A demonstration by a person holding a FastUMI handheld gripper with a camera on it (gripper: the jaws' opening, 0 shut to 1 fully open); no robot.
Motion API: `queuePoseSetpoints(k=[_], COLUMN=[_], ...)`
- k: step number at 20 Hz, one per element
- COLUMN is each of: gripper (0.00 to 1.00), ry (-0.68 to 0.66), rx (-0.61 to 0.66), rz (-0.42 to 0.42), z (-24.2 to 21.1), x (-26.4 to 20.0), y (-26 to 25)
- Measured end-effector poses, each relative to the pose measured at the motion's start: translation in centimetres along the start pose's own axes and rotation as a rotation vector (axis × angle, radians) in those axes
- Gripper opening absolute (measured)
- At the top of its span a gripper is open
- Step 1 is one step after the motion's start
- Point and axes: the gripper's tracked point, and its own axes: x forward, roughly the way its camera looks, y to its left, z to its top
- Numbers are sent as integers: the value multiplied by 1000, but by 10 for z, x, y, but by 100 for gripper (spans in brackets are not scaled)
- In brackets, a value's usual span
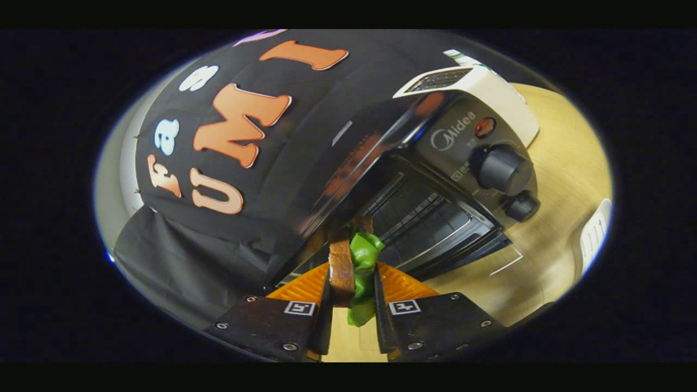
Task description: Open the toaster oven, put the food inside, and close the toaster oven door.
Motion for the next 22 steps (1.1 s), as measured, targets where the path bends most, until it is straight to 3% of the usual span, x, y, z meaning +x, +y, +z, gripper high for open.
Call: queuePoseSetpoints(k=[7, 13, 16, 22], gripper=[35, 35, 42, 70], ry=[-113, -190, -218, -171], rx=[74, 7, -88, -337], rz=[-5, -64, -121, -320], z=[8, 13, 18, 23], x=[32, 54, 50, 34], y=[-8, -16, -20, -29])
